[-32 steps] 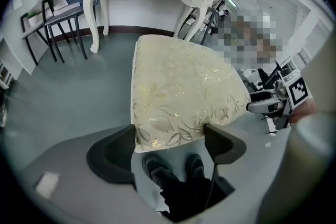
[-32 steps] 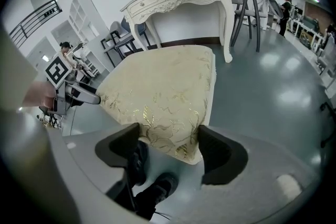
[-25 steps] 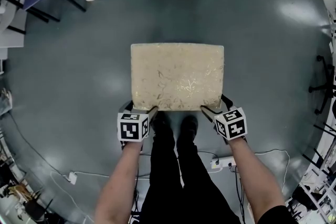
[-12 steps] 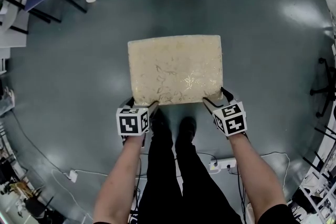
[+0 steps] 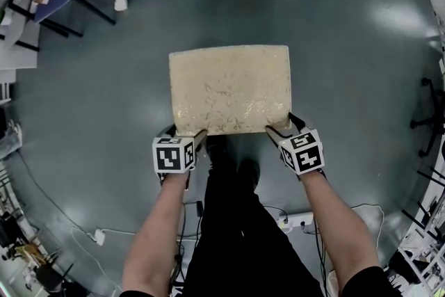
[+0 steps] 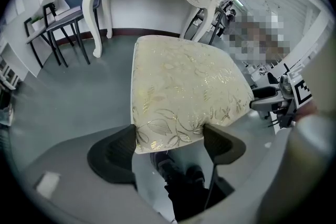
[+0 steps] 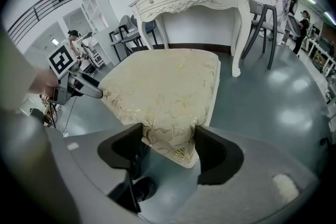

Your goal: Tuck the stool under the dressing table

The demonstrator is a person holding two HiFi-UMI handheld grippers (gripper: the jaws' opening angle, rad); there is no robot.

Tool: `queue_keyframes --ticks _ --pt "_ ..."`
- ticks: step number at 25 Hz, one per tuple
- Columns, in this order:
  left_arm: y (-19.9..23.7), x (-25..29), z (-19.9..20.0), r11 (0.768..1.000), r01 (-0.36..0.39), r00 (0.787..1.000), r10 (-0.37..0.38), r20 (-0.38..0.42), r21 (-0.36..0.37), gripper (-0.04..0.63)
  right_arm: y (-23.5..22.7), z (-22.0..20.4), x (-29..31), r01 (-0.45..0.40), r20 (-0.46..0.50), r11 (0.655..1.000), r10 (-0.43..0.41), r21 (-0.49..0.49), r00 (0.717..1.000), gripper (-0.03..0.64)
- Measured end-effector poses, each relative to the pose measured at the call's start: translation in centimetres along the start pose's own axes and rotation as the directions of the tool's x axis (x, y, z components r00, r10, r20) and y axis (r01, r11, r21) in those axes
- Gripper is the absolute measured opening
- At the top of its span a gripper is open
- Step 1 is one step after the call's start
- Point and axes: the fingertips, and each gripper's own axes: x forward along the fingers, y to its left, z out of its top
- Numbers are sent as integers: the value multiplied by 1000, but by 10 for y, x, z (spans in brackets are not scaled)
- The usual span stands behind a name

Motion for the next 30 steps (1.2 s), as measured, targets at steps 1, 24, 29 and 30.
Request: queue_keyframes --ticks 1,24,29,30 --pt "1 0 6 1000 -2 1000 2 6 6 425 -2 4 1 1 2 1000 -1 4 1000 319" --pt "60 25 153 995 56 996 -61 60 85 426 -47 140 53 60 -2 997 -60 40 998 314" --pt "74 33 190 993 55 996 -62 67 101 428 -59 172 68 73 11 996 -74 47 997 314" --pt "75 35 196 993 58 996 -64 65 100 428 -62 178 70 76 15 996 -76 45 997 314"
